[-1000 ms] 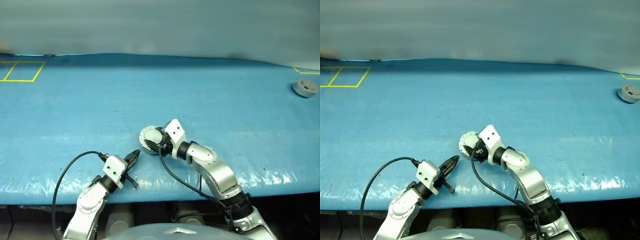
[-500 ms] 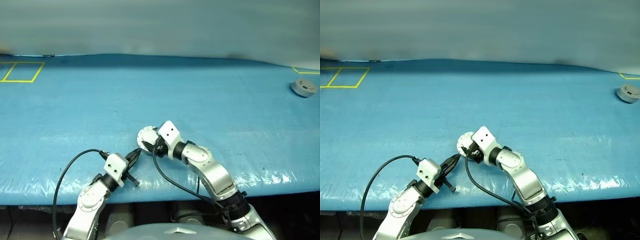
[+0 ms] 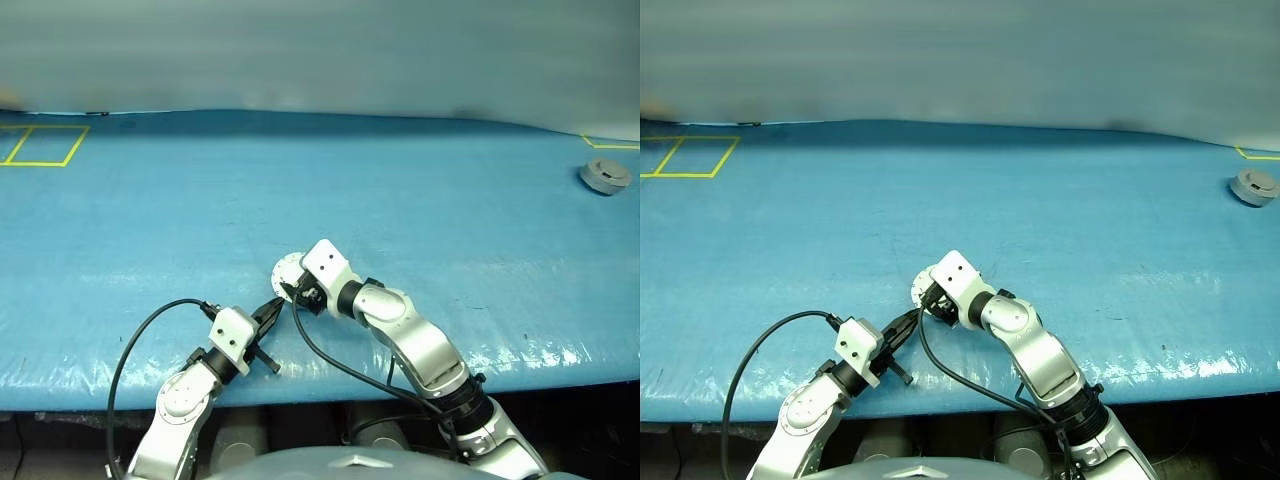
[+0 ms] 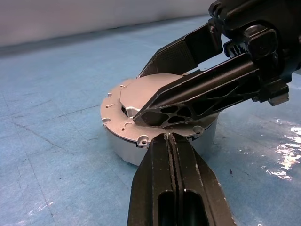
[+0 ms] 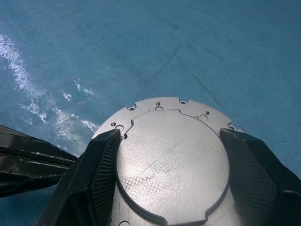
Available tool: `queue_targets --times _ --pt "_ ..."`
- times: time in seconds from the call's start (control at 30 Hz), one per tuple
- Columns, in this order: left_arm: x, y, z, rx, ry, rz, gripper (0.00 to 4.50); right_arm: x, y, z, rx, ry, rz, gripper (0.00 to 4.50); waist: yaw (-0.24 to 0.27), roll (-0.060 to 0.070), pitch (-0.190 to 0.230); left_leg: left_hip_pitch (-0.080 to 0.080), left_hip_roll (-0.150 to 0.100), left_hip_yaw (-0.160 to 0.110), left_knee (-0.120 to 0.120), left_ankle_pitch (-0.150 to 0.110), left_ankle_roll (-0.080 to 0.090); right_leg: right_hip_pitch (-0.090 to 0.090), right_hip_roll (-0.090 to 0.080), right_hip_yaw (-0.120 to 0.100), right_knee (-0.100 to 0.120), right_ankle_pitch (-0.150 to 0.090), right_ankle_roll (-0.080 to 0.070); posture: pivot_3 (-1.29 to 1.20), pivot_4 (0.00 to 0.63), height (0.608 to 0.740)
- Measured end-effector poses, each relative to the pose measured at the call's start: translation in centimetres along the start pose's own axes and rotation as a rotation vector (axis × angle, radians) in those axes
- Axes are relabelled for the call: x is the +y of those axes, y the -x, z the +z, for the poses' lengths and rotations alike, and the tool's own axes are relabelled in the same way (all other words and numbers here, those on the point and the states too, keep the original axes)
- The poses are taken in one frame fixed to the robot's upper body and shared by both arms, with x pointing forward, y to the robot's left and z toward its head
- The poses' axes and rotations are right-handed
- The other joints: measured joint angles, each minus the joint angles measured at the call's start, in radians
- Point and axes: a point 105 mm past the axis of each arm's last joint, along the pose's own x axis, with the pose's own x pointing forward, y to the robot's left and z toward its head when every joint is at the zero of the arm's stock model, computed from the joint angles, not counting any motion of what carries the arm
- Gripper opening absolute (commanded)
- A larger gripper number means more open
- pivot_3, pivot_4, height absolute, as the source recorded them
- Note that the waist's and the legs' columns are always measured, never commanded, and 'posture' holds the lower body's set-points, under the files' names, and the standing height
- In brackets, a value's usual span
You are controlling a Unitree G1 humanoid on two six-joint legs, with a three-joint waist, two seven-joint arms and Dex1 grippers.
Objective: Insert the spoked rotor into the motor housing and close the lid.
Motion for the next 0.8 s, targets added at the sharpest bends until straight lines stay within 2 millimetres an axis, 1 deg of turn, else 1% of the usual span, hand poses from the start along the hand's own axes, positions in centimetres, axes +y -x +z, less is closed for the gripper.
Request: queue_targets --times 0.27,0.5,0.63,0.8 --pt "0.1 0.2 -0.3 0.005 0.002 0.005 0.00 -0.1 -0.2 -0.1 0.025 -0.045 -0.023 3.04 0.000 -0.001 -0.005 0.001 0.000 0.000 0.000 0.000 0.000 0.000 0.000 0.000 0.000 -0.001 0.001 0.00 0.150 0.740" --pt "0.1 0.3 -0.5 0.009 0.003 0.007 0.00 -0.3 -0.4 -0.3 0.030 -0.039 -0.020 3.04 0.000 -0.002 -0.007 0.005 0.000 -0.001 0.000 0.000 0.000 -0.001 -0.002 0.000 -0.001 -0.001 0.001 0.00 0.150 0.740" --pt "0.2 0.3 -0.5 0.009 0.002 0.010 0.00 -0.5 -0.3 -0.5 0.012 -0.040 0.003 3.04 0.000 -0.002 -0.007 0.005 0.000 -0.002 0.000 0.000 0.000 -0.001 -0.003 0.000 -0.001 -0.001 0.001 0.00 0.150 0.740" --pt "0.2 0.3 -0.5 0.008 0.004 0.008 0.00 -1.4 -0.2 -0.7 -0.018 -0.046 0.012 3.04 0.001 -0.002 -0.007 0.005 0.000 -0.001 0.000 0.000 0.000 -0.001 -0.003 -0.001 -0.001 -0.001 0.001 0.00 0.150 0.740"
